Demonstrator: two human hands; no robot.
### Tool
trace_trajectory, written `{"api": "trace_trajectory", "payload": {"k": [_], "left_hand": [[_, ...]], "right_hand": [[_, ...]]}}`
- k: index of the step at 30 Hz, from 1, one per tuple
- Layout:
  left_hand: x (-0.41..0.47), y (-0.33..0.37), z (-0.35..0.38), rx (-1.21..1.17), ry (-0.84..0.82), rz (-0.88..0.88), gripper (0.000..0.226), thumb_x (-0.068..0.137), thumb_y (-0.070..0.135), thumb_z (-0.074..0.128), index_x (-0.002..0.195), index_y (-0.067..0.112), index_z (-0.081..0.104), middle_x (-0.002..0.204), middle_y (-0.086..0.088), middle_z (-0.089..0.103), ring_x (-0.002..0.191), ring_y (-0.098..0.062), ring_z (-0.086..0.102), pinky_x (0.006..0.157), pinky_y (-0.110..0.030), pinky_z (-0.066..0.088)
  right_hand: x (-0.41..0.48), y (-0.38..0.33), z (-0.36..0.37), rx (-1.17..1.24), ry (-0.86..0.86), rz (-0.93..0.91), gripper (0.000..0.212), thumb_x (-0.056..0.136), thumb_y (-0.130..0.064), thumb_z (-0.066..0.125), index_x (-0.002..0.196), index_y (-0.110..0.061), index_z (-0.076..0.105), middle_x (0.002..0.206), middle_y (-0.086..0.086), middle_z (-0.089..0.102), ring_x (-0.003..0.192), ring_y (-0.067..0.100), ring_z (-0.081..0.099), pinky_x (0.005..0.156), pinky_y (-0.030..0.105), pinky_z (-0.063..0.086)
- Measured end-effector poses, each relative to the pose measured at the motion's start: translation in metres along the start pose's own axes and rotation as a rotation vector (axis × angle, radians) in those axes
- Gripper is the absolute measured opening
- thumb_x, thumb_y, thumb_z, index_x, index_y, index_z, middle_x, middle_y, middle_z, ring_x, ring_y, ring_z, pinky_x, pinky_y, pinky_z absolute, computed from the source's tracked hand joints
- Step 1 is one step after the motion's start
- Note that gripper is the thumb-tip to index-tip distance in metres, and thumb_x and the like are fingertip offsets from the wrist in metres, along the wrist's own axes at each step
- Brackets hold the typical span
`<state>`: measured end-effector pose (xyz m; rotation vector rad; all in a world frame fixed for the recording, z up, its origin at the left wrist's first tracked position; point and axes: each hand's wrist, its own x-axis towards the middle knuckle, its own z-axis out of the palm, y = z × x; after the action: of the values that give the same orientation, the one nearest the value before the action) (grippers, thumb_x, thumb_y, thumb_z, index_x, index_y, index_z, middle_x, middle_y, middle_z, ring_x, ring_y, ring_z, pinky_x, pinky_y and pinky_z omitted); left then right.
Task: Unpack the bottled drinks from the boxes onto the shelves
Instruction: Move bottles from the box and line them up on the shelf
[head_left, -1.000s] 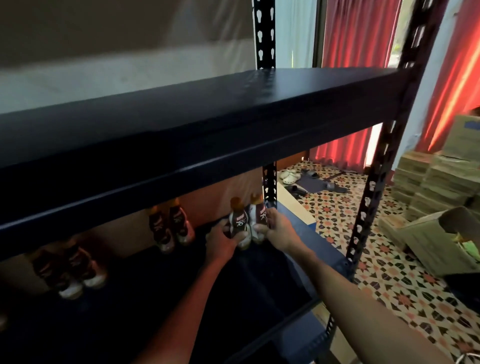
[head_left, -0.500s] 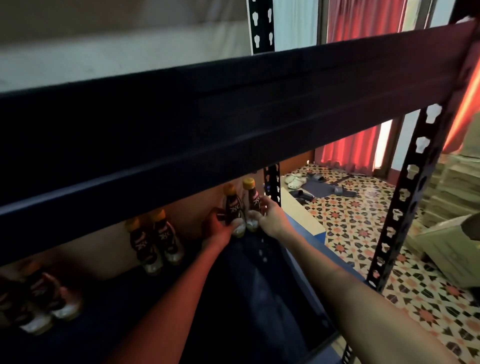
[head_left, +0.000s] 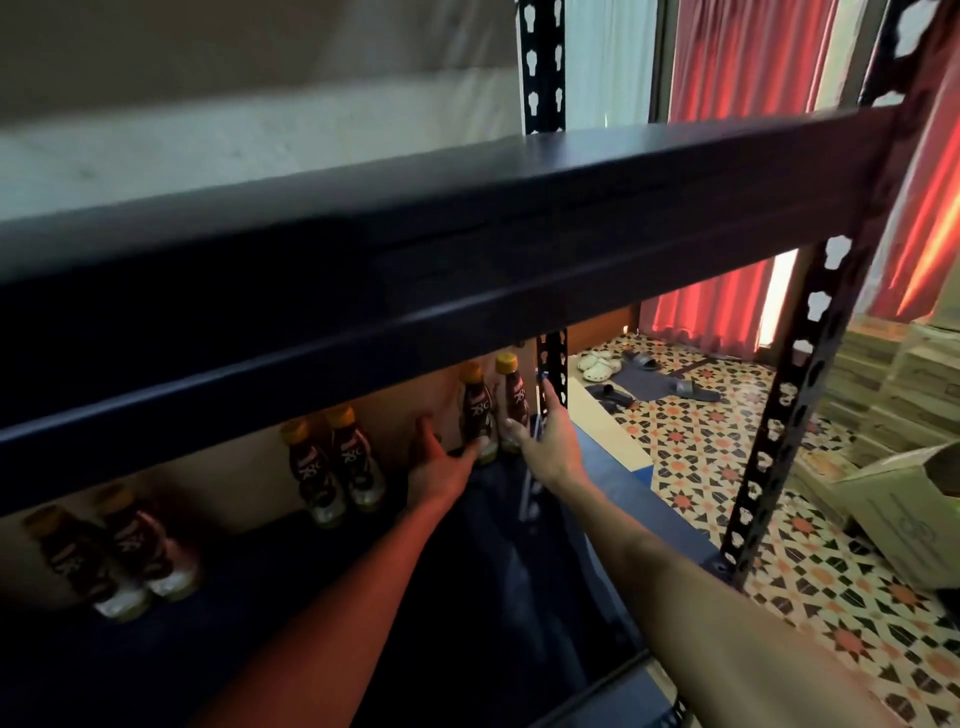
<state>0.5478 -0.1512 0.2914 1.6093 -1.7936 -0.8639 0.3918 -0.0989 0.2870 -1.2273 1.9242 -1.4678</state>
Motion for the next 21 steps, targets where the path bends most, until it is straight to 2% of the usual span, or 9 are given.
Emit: {"api": "trace_trajectory", "payload": {"k": [2, 4, 7, 10, 14, 21], "left_hand": [[-0.024, -0.002, -0.013, 0.115, 0.047, 0.022, 0.088, 0.089, 0.061, 0.059, 0.155, 0.02, 0.019, 0.142, -0.018, 0.052, 0.125, -0.039, 0.054, 0.098, -0.039, 0.045], [-0.052, -0.01, -0.029, 0.186, 0.094, 0.113, 0.076, 0.092, 0.057, 0.056, 0.151, 0.015, 0.03, 0.134, -0.018, 0.059, 0.12, -0.036, 0.058, 0.096, -0.038, 0.047], [-0.091, -0.021, -0.058, 0.294, 0.038, 0.193, 0.064, 0.096, 0.054, 0.05, 0.148, 0.018, 0.037, 0.143, -0.01, 0.051, 0.126, -0.027, 0.055, 0.098, -0.04, 0.048], [-0.129, -0.028, -0.085, 0.404, -0.012, 0.239, 0.059, 0.098, 0.052, 0.045, 0.148, 0.022, 0.035, 0.146, -0.005, 0.049, 0.13, -0.024, 0.051, 0.1, -0.041, 0.048], [-0.18, -0.049, -0.118, 0.469, -0.038, 0.255, 0.056, 0.1, 0.049, 0.043, 0.149, 0.022, 0.034, 0.145, -0.004, 0.05, 0.129, -0.023, 0.05, 0.099, -0.037, 0.048], [-0.258, -0.115, -0.159, 0.523, -0.038, 0.169, 0.05, 0.104, 0.044, 0.036, 0.149, 0.021, 0.032, 0.149, -0.006, 0.044, 0.133, -0.026, 0.044, 0.107, -0.04, 0.039]], "right_hand": [[-0.02, -0.007, -0.003, -0.014, 0.058, -0.018, 0.085, 0.093, -0.037, 0.07, 0.16, -0.023, 0.02, 0.15, 0.004, 0.043, 0.139, 0.022, 0.04, 0.116, 0.041, 0.036], [-0.04, -0.014, -0.004, -0.039, 0.063, -0.031, 0.081, 0.094, -0.037, 0.068, 0.159, -0.023, 0.022, 0.151, 0.004, 0.04, 0.14, 0.022, 0.038, 0.118, 0.042, 0.034], [-0.078, -0.031, -0.006, -0.143, 0.002, -0.085, 0.079, 0.093, -0.039, 0.067, 0.158, -0.029, 0.023, 0.155, 0.004, 0.034, 0.145, 0.026, 0.033, 0.12, 0.045, 0.032], [-0.122, -0.051, -0.006, -0.209, -0.079, -0.141, 0.077, 0.097, -0.038, 0.064, 0.16, -0.024, 0.022, 0.164, 0.007, 0.024, 0.151, 0.026, 0.023, 0.119, 0.036, 0.023], [-0.181, -0.076, 0.011, -0.234, -0.142, -0.156, 0.073, 0.097, -0.039, 0.063, 0.158, -0.017, 0.029, 0.161, 0.014, 0.029, 0.15, 0.029, 0.026, 0.119, 0.026, 0.019], [-0.273, -0.087, 0.061, -0.409, -0.33, -0.209, 0.069, 0.101, -0.045, 0.054, 0.16, -0.026, 0.023, 0.167, 0.008, 0.016, 0.154, 0.027, 0.017, 0.124, 0.038, 0.022]]}}
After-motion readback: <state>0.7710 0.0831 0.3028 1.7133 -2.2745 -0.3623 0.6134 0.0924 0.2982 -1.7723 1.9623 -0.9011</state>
